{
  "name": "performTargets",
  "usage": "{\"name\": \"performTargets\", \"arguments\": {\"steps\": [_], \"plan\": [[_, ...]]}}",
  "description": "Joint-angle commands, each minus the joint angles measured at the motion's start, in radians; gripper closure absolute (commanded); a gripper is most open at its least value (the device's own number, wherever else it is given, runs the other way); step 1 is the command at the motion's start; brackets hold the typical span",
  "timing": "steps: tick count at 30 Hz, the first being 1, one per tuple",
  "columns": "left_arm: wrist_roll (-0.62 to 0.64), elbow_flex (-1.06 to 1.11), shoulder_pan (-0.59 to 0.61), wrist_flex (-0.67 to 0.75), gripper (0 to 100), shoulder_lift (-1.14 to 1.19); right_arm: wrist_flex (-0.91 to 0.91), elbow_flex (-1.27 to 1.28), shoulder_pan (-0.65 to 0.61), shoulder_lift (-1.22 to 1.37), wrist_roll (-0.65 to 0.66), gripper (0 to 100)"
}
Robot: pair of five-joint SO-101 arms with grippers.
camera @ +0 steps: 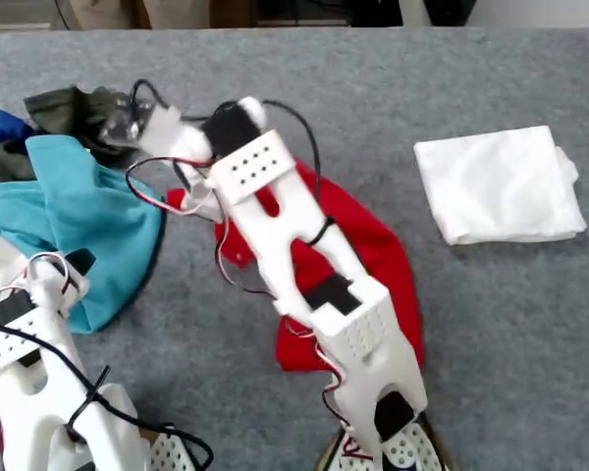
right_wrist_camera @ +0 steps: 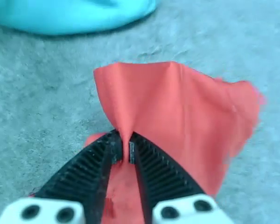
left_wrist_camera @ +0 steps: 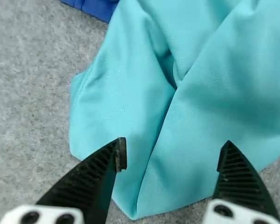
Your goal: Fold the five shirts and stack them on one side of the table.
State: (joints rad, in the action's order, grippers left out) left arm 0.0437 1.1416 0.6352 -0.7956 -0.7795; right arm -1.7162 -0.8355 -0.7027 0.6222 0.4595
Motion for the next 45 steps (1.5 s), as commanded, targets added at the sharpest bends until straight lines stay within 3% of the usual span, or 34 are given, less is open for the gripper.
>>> {"name": "performTargets", "arguments": {"steps": [1,6,14,22,32,38,45], "plan": [[0.002,-0.009,-0.002,0.017,69,-0.013,0.097,0.133,0.001,-0.041,-0.002,99.7],[0.002,-0.009,-0.002,0.017,69,-0.013,0.166,0.234,-0.005,0.081,0.021,97.4],[-0.002,-0.032,0.044,0.02,69,-0.013,0.054,0.05,0.002,0.117,0.048,70.6],[0.006,-0.063,0.109,0.02,69,-0.004,-0.058,-0.197,0.002,0.122,0.055,70.6],[0.006,-0.06,0.107,0.02,69,-0.004,0.055,-0.159,-0.05,0.143,0.052,70.6],[0.006,-0.063,0.114,0.018,69,-0.013,0.078,-0.134,-0.143,0.28,0.051,70.6],[0.008,-0.084,0.166,0.017,69,-0.013,0.075,-0.291,-0.145,0.469,0.049,70.6]]}}
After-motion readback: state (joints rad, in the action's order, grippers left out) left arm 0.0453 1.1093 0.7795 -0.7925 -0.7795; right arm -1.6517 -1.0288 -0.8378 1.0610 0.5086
